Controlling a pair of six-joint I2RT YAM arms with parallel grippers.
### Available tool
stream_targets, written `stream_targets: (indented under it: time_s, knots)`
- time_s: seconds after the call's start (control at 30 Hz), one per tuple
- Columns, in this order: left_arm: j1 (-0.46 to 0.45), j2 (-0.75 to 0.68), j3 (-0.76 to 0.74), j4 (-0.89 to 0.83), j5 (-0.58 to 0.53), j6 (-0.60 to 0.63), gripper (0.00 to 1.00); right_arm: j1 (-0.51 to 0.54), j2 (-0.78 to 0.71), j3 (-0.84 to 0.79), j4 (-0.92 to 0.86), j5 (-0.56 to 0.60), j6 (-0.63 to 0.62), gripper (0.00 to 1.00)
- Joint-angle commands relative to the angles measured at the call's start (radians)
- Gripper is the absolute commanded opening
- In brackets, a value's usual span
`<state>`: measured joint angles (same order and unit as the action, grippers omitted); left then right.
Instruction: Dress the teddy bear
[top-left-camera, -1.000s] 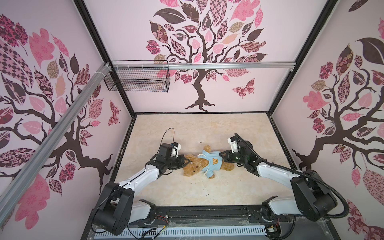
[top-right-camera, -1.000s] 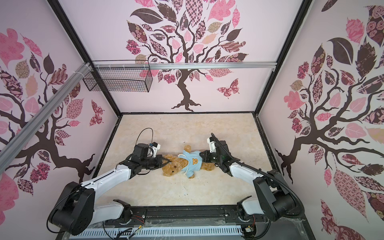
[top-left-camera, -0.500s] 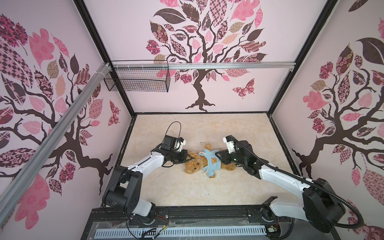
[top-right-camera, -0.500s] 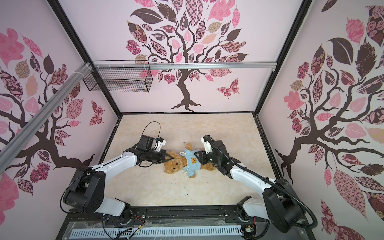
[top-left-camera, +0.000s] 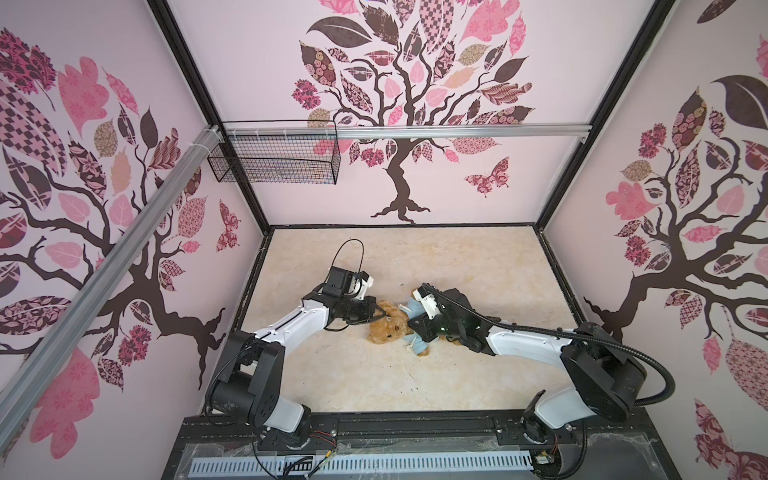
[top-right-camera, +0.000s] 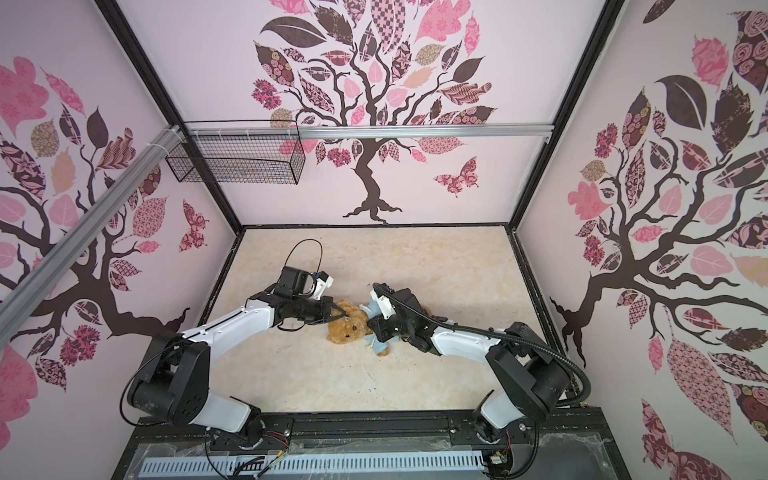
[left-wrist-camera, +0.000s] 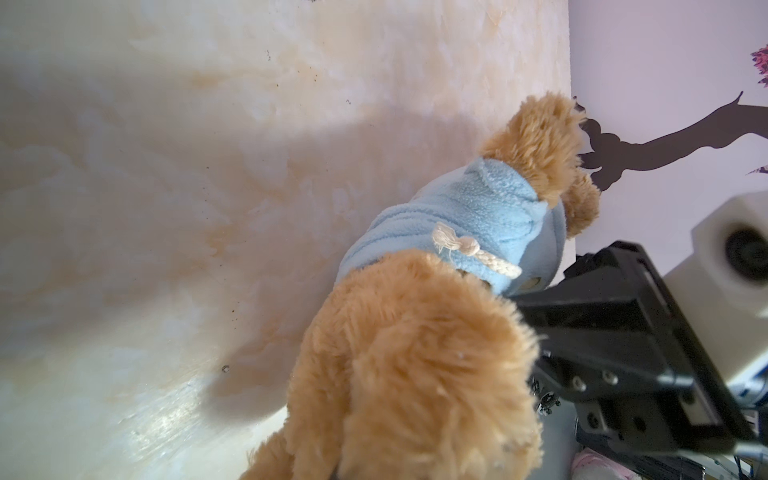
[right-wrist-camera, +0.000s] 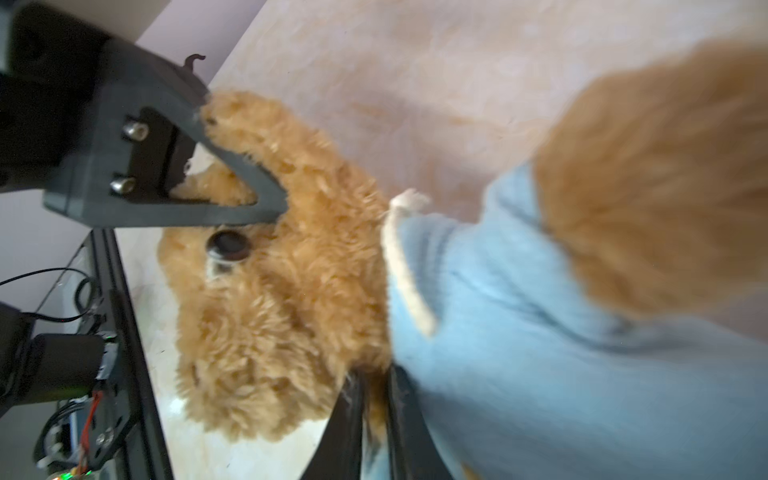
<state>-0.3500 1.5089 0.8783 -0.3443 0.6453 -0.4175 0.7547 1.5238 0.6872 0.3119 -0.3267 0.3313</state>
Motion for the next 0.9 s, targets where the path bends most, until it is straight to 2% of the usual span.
stream_targets:
  time_s: [0.0,0.07,0.17,0.23,0.37,0.5,0.6,0.77,0.87]
  knots:
    - [0.003,0.031,0.062,0.03,0.02,-0.006,0.0,0.023,0.031,0.029,0.091,-0.136,0.073,0.16]
    - [0.003,0.045,0.074,0.026,0.014,-0.003,0.0,0.024,-0.003,0.025,0.09,-0.157,0.065,0.2]
    - [0.005,0.056,0.092,0.008,0.008,0.022,0.0,0.01,-0.099,0.007,0.001,-0.095,-0.008,0.27]
    - [0.007,0.063,0.11,-0.013,-0.002,0.048,0.0,-0.039,-0.171,-0.017,-0.057,-0.071,-0.038,0.3]
    - [0.006,0.082,0.144,-0.053,-0.005,0.085,0.0,-0.177,-0.261,-0.09,-0.049,-0.06,-0.016,0.32]
    - [0.006,0.095,0.155,-0.057,-0.004,0.085,0.0,-0.201,-0.212,-0.063,-0.105,-0.045,-0.024,0.3]
    - [0.006,0.098,0.158,-0.057,-0.006,0.083,0.0,-0.201,-0.16,-0.08,-0.082,-0.048,0.013,0.26]
    - [0.008,0.109,0.166,-0.063,-0.013,0.088,0.0,-0.212,-0.095,-0.123,-0.092,0.083,0.026,0.24]
    - [0.01,0.126,0.186,-0.078,-0.015,0.103,0.0,-0.245,-0.101,-0.122,-0.118,0.079,0.028,0.25]
